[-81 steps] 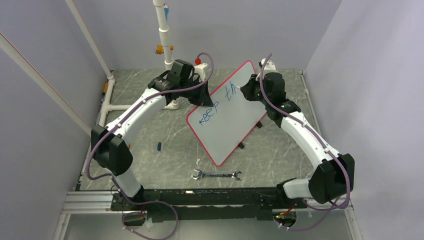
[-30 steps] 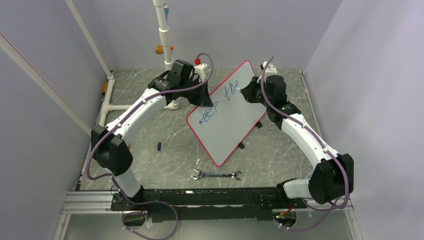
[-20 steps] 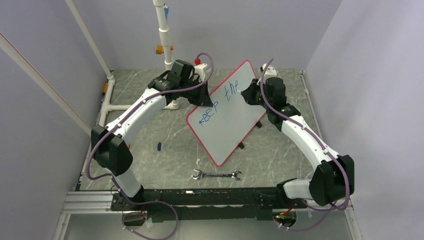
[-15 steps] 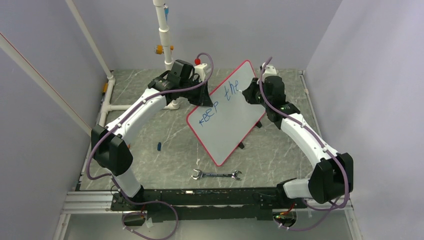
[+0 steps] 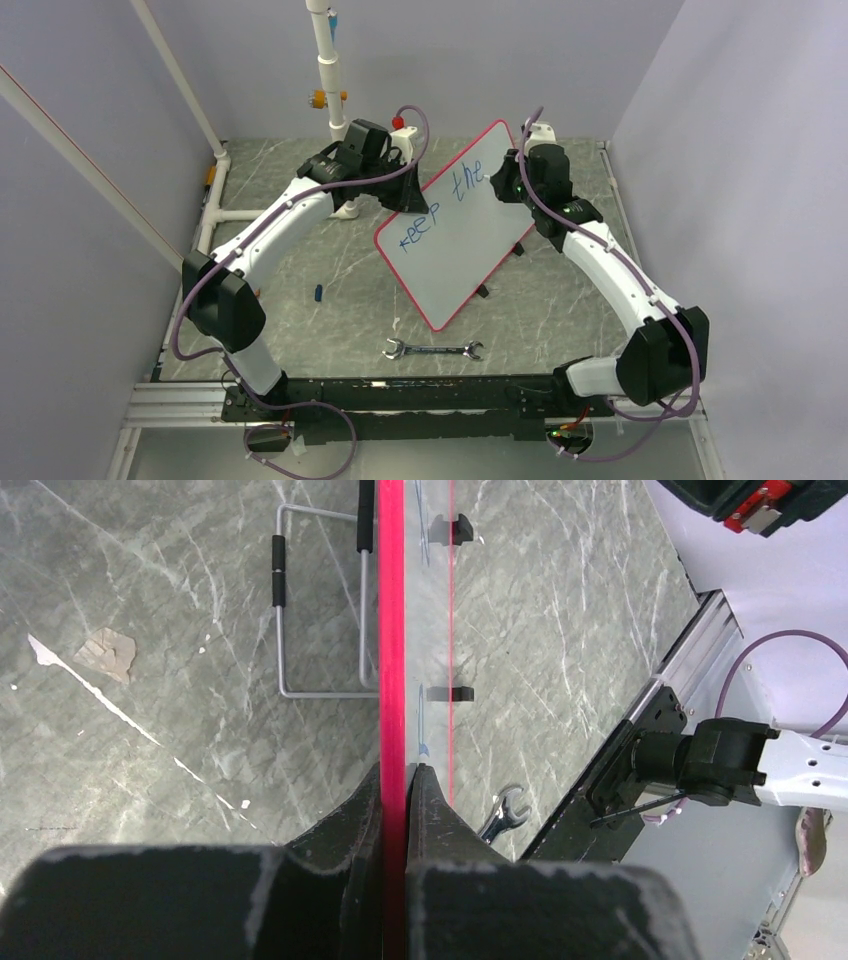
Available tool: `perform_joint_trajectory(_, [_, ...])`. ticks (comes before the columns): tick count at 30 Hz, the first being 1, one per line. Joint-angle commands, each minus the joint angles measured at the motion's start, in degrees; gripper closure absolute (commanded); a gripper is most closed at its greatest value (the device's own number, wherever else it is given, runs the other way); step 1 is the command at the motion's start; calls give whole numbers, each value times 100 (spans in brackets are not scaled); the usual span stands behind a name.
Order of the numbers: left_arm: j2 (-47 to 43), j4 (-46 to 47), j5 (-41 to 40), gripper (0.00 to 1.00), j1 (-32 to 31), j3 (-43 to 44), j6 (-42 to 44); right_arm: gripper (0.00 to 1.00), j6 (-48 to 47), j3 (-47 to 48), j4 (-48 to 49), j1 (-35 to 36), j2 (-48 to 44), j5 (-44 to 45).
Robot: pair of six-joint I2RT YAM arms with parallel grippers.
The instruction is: Write a sentence on the whiteboard
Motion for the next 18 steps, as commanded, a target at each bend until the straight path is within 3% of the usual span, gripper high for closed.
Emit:
perform_joint_trajectory(1, [-120,-27,-567,100,-81,83,861,100,-54,29,-106,24,-534,157])
perform_joint_trajectory(18, [-176,30,-882,100,0,-8,762,100,-165,-1206,126,50,-1666,-1625])
